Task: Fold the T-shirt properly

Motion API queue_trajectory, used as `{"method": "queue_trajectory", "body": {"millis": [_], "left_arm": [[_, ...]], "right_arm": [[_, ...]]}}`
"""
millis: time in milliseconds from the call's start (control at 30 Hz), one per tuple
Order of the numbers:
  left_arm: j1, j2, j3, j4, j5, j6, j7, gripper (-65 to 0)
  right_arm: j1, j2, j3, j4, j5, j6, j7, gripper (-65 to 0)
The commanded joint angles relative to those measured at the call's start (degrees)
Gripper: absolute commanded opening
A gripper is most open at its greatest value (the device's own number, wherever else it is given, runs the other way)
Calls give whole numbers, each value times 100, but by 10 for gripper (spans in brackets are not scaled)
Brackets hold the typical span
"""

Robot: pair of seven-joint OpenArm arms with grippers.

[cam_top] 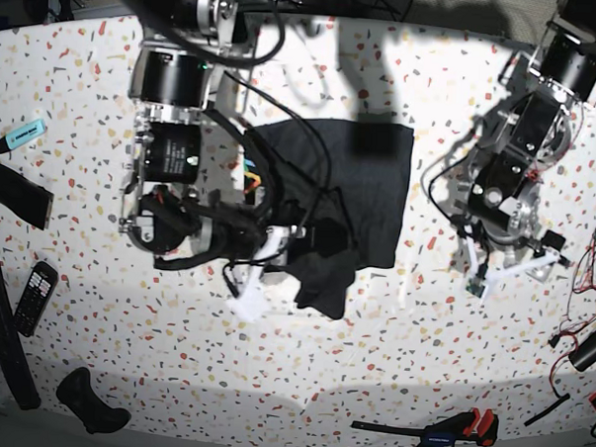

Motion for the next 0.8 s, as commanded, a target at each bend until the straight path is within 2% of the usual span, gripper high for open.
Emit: {"method": "queue_trajectory", "body": {"millis": [0, 200, 300, 367, 533, 633, 767], "left_arm": [[-50, -50, -35, 109, 116, 61, -35, -218], [177, -50, -35, 109, 120, 61, -151, -218], [175, -94, -35, 109, 188, 37, -367, -218], [170, -216, -35, 109, 225, -105, -636, -218], [162, -629, -35, 109, 160, -153, -678, -218], [162, -837, -35, 109, -68, -153, -658, -218], [162, -907, -35, 109, -122, -155, -586, -218]], "right_arm": [[153, -81, -15, 96, 170, 8, 85, -650], [146, -208, -15, 94, -249, 8, 83, -650], [98, -221, -31, 94, -225, 8, 83, -517], [20, -223, -140, 94, -151, 8, 83, -487], [-363, -273, -702, 94, 409, 8, 83, -487], [-520, -424, -907, 94, 715, 8, 85, -487], [-518, -534, -907, 96, 678, 8, 138, -487]]}}
